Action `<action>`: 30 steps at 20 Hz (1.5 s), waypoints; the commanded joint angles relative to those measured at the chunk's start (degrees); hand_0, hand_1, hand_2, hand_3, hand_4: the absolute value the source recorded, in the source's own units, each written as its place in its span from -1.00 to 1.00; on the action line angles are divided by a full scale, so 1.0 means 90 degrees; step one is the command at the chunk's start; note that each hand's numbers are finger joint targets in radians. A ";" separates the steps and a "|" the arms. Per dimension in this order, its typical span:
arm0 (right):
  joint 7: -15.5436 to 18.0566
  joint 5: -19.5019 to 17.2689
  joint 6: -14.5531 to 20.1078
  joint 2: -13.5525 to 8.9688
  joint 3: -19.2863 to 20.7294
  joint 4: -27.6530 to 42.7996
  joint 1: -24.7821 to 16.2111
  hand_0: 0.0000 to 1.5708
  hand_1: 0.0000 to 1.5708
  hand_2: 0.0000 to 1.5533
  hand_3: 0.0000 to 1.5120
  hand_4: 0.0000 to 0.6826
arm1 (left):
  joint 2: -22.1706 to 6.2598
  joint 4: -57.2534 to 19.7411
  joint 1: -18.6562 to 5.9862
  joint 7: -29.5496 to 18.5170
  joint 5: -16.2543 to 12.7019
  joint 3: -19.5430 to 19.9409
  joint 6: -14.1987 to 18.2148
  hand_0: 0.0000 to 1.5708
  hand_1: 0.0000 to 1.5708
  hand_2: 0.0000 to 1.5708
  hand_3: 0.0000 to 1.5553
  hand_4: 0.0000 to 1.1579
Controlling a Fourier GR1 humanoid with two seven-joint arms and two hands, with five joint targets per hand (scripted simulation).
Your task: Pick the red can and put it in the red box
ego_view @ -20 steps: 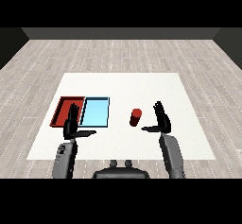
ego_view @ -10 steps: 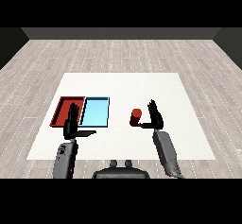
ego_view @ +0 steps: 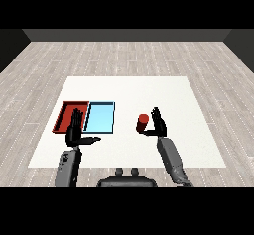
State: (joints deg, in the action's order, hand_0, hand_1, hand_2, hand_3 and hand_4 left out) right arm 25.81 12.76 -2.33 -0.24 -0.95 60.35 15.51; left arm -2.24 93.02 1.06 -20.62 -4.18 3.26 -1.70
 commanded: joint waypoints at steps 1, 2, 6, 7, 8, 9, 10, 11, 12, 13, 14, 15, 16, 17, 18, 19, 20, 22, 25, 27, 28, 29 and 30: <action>0.0290 0.0267 0.0137 0.0025 -0.0039 -0.0643 0.0436 -1.00 -1.00 -1.00 -1.00 -1.00 | -0.0060 -0.0027 -0.0204 0.0287 -0.0027 0.0037 0.0019 -1.00 -1.00 -1.00 -1.00 -1.00; 0.0219 0.0207 0.0181 0.0025 0.0032 -0.0724 0.0516 -1.00 -1.00 -1.00 -1.00 -1.00 | -0.0389 0.0085 -0.0241 0.0298 -0.0295 0.0404 -0.0226 -1.00 -1.00 -1.00 -1.00 -1.00; 0.0296 0.0196 -0.0188 -0.0106 0.0108 -0.0756 0.0339 -1.00 -1.00 -1.00 -1.00 -1.00 | -0.0011 0.0578 0.0270 0.0307 -0.0064 -0.0054 -0.0017 -1.00 -1.00 -1.00 -1.00 -1.00; 0.0879 0.0335 0.0024 0.0024 0.0109 -0.1945 0.1103 -1.00 -1.00 -1.00 -1.00 -1.00 | 0.0061 0.0394 0.0260 0.0041 -0.0053 -0.0081 -0.0037 -1.00 -1.00 -1.00 -1.00 -1.00; 0.0269 0.0227 -0.0065 -0.0093 0.0048 -0.0644 0.0298 -1.00 -1.00 -1.00 -1.00 -1.00 | 0.0236 -0.0269 0.0490 -0.0682 0.0190 -0.0279 -0.0027 -1.00 -1.00 -1.00 -1.00 -1.00; 0.0799 0.0380 0.0193 0.0023 -0.0407 -0.1224 0.0362 -1.00 -1.00 -1.00 -1.00 -1.00 | -0.0083 -0.0569 -0.0291 -0.0339 0.0057 0.0166 -0.0022 -1.00 -1.00 -1.00 -1.00 -1.00; 0.0321 0.0267 -0.0036 0.0024 0.0015 -0.0845 0.0422 -1.00 -1.00 -1.00 -1.00 -1.00 | 0.0148 0.0589 0.0452 0.0103 0.0129 -0.0210 0.0156 -1.00 -1.00 -1.00 -1.00 -1.00; 0.0305 0.0598 0.0428 0.0025 -0.0376 -0.1159 0.0897 -1.00 -1.00 -1.00 -1.00 -1.00 | -0.0097 -0.0014 -0.0269 0.0219 -0.0060 0.0169 0.0073 -1.00 -1.00 -1.00 -1.00 -1.00; 0.0420 0.0383 -0.0240 -0.0073 0.0088 -0.1079 0.0562 -1.00 -1.00 -1.00 -1.00 -1.00 | -0.0045 -0.0028 0.0123 -0.0250 -0.0170 0.0154 -0.0130 -1.00 -1.00 -1.00 -1.00 -1.00; 0.0353 0.0393 0.0166 0.0024 -0.0114 -0.1129 0.0710 -1.00 -1.00 -1.00 -1.00 -1.00 | -0.0134 -0.0245 0.0015 -0.0261 -0.0168 0.0210 -0.0220 -1.00 -1.00 -1.00 -1.00 -1.00; 0.0687 0.0447 0.0120 0.0025 -0.0103 -0.1524 0.0835 -1.00 -1.00 -1.00 -1.00 -1.00 | 0.0164 0.0305 0.0266 0.0063 0.0079 -0.0184 0.0112 -1.00 -1.00 -1.00 -1.00 -1.00; 0.0264 0.0364 0.0067 0.0025 0.0071 -0.1181 0.0884 -1.00 -1.00 -1.00 -1.00 -1.00 | 0.0146 -0.0249 -0.0147 -0.0121 0.0068 -0.0078 0.0120 -1.00 -1.00 -1.00 -1.00 -1.00; 0.0243 0.0462 -0.0099 -0.0039 0.0198 -0.1352 0.1093 -1.00 -1.00 -1.00 -1.00 -1.00 | -0.0144 -0.0370 -0.0354 -0.0124 -0.0263 0.0321 -0.0130 -1.00 -1.00 -1.00 -1.00 -1.00; 0.0257 0.0709 0.0420 0.0025 -0.0536 -0.0725 0.0599 -1.00 -1.00 -1.00 -1.00 -1.00 | -0.0347 -0.0134 -0.0338 0.0178 -0.0443 0.0450 -0.0301 -1.00 -1.00 -1.00 -1.00 -1.00; 0.0801 0.0397 -0.0163 0.0024 0.0179 -0.1826 0.1062 -1.00 -1.00 -1.00 -1.00 -1.00 | 0.0013 -0.0058 -0.0033 -0.0175 0.0105 0.0059 0.0128 -1.00 -1.00 -1.00 -1.00 -1.00; 0.0251 0.0367 0.0030 0.0025 0.0073 -0.1442 0.1104 -1.00 -1.00 -1.00 -1.00 -1.00 | -0.0142 -0.0128 -0.0215 0.0068 -0.0189 0.0296 -0.0010 -1.00 -1.00 -1.00 -1.00 -1.00; 0.0920 0.0619 0.0186 0.0026 -0.0294 -0.1719 0.0881 -1.00 -1.00 -1.00 -1.00 -1.00 | -0.0158 -0.0306 -0.0200 -0.0080 -0.0250 0.0281 -0.0177 -1.00 -1.00 -1.00 -1.00 -1.00; 0.0796 0.0462 0.0148 0.0026 -0.0069 -0.2106 0.1408 -1.00 -1.00 -1.00 -1.00 -1.00 | 0.0139 0.0278 0.0403 -0.0152 0.0039 -0.0113 0.0034 -1.00 -1.00 -1.00 -1.00 -1.00; 0.0672 0.1096 0.0758 0.0026 -0.0926 -0.1950 0.1290 -1.00 -1.00 -1.00 -1.00 -1.00 | -0.0203 0.0212 -0.0084 0.0254 -0.0282 0.0256 -0.0127 -1.00 -1.00 -1.00 -1.00 -1.00; 0.0763 0.0525 0.0137 -0.0017 -0.0143 -0.1803 0.0990 -1.00 -1.00 -1.00 -1.00 -1.00 | 0.0082 0.0052 -0.0153 0.0216 -0.0008 -0.0012 0.0160 -1.00 -1.00 -1.00 -1.00 -1.00; 0.0361 0.0620 0.0214 -0.0075 -0.0088 -0.1616 0.1200 -1.00 -1.00 -1.00 -1.00 -1.00 | -0.0305 0.0306 0.0264 -0.0002 -0.0404 0.0343 -0.0396 -1.00 -1.00 -1.00 -1.00 -1.00; 0.0809 0.0515 0.0096 -0.0054 0.0050 -0.2291 0.1384 -1.00 -1.00 -1.00 -1.00 -1.00 | -0.0360 0.0403 0.0012 0.0462 -0.0405 0.0360 -0.0292 -1.00 -1.00 -1.00 -1.00 -1.00; 0.1044 0.0528 -0.0097 -0.0016 -0.0013 -0.2226 0.1048 -1.00 -1.00 -1.00 -1.00 -1.00 | -0.0216 -0.0566 -0.0301 -0.0448 -0.0162 0.0343 -0.0268 -1.00 -1.00 -1.00 -1.00 -1.00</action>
State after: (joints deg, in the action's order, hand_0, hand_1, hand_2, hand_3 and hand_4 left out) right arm 32.30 17.98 -0.79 -0.38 -2.50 43.49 25.40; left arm -4.03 92.86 0.36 -20.42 -6.29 5.63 -3.41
